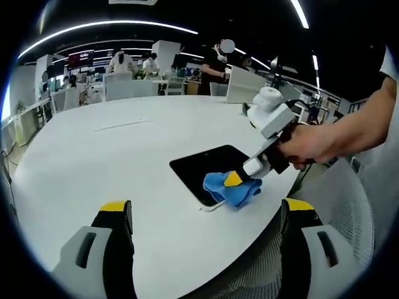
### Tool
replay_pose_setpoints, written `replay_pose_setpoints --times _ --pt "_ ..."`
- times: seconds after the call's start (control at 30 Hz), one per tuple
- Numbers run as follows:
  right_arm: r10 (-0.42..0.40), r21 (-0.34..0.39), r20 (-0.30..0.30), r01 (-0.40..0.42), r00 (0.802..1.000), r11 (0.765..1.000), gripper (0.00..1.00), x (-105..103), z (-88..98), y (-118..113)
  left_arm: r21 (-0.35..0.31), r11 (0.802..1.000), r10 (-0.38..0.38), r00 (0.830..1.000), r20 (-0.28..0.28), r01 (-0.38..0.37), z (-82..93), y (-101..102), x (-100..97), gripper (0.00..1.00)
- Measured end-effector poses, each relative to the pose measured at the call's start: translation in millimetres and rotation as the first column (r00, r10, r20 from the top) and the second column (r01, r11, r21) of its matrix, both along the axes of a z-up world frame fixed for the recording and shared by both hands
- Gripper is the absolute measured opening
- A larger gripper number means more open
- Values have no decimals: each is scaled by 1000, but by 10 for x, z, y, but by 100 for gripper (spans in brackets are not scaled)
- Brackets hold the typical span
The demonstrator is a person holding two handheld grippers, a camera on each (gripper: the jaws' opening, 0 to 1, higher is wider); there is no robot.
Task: Wipe the mirror surface with the cleaning cloth until all visible marks leave the cleaned area.
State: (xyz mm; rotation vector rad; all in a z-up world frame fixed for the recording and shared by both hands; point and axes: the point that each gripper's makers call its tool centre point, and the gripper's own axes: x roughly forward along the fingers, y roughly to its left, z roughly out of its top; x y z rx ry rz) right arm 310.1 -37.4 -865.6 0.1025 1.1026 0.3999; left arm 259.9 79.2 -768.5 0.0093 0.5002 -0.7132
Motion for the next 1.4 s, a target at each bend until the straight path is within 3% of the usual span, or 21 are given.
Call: replay_pose_setpoints --times 0.83,1.1,1.3,1.4 --pt "60 18 11 -60 998 998 0 7 5 357 34 999 3 1000 6 -4 -26 -3 6 99" --pt "62 28 0 -62 998 998 0 5 6 350 51 999 9 1000 20 -10 -26 34 24 98" --pt "77 -14 13 -76 997 997 0 1 4 369 49 999 5 1000 25 -7 -16 27 21 98" --pt "-5 30 -8 5 1000 1000 0 30 6 379 43 999 11 1000 27 -12 -9 35 30 98"
